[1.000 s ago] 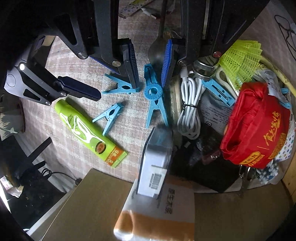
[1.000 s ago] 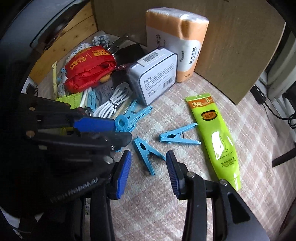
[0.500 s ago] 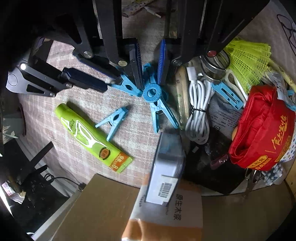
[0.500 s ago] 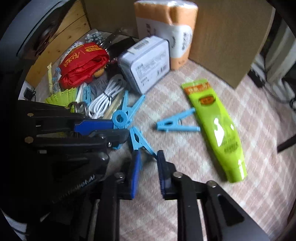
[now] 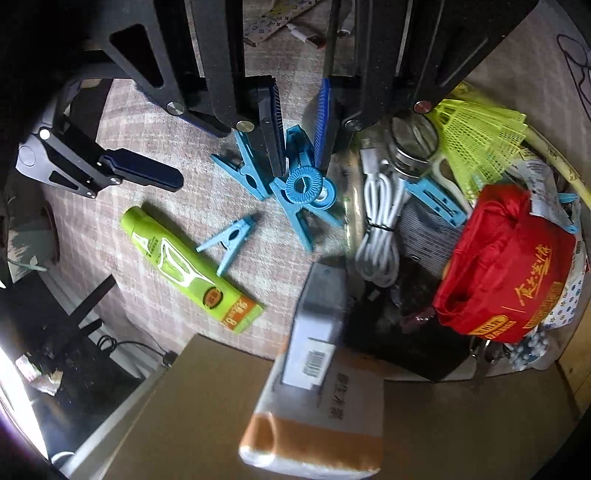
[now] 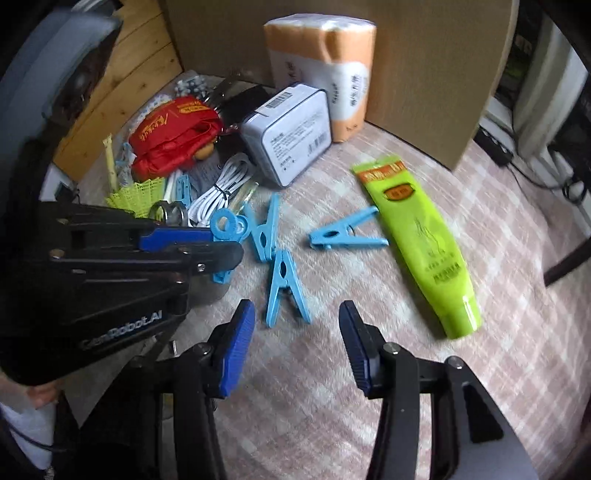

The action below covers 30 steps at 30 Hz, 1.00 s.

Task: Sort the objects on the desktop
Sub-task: 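Grasp a blue clothespin with the left gripper while the right grasps another blue clothespin, then carry both blue clothespins over the tray and open both grippers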

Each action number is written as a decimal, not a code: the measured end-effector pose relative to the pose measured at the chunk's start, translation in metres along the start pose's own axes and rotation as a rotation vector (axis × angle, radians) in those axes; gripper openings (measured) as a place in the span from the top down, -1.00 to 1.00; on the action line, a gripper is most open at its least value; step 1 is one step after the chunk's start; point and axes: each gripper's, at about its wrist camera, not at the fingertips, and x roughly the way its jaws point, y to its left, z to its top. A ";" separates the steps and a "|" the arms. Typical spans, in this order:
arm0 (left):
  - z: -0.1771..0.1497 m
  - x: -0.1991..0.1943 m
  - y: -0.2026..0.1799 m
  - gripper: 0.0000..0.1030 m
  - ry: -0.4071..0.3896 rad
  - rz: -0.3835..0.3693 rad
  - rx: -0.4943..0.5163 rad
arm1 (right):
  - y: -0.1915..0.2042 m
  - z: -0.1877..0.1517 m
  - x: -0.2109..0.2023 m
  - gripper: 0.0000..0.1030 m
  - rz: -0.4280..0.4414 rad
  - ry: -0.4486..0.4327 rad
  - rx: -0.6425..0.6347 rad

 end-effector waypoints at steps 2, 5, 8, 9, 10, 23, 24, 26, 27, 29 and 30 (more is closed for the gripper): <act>0.002 0.000 0.004 0.72 0.000 0.005 0.002 | 0.004 0.004 0.010 0.09 -0.003 0.020 -0.011; -0.004 0.002 -0.002 0.72 0.003 0.006 -0.001 | 0.007 0.005 0.023 0.15 -0.046 0.037 -0.019; -0.004 0.008 -0.008 0.72 0.004 0.000 -0.002 | 0.002 0.004 0.021 0.44 -0.041 0.036 0.021; -0.004 0.007 -0.008 0.72 0.004 -0.001 -0.002 | -0.002 0.003 0.019 0.44 -0.021 0.040 0.042; -0.005 0.006 -0.008 0.72 0.004 -0.004 -0.001 | -0.005 0.001 0.017 0.45 -0.018 0.036 0.054; -0.044 -0.029 -0.073 0.72 -0.022 -0.080 0.154 | -0.041 -0.093 -0.095 0.45 -0.022 -0.094 0.280; -0.052 -0.034 -0.082 0.72 -0.026 -0.093 0.179 | -0.039 -0.108 -0.108 0.45 -0.026 -0.103 0.302; -0.064 -0.042 -0.098 0.72 -0.027 -0.121 0.214 | -0.057 -0.132 -0.128 0.45 -0.038 -0.124 0.356; -0.072 -0.045 -0.109 0.72 -0.024 -0.140 0.240 | -0.064 -0.146 -0.139 0.45 -0.044 -0.132 0.383; -0.084 -0.048 -0.128 0.72 -0.017 -0.170 0.286 | -0.077 -0.169 -0.150 0.45 -0.051 -0.141 0.442; -0.093 -0.050 -0.142 0.72 -0.012 -0.187 0.314 | -0.081 -0.179 -0.154 0.45 -0.056 -0.141 0.459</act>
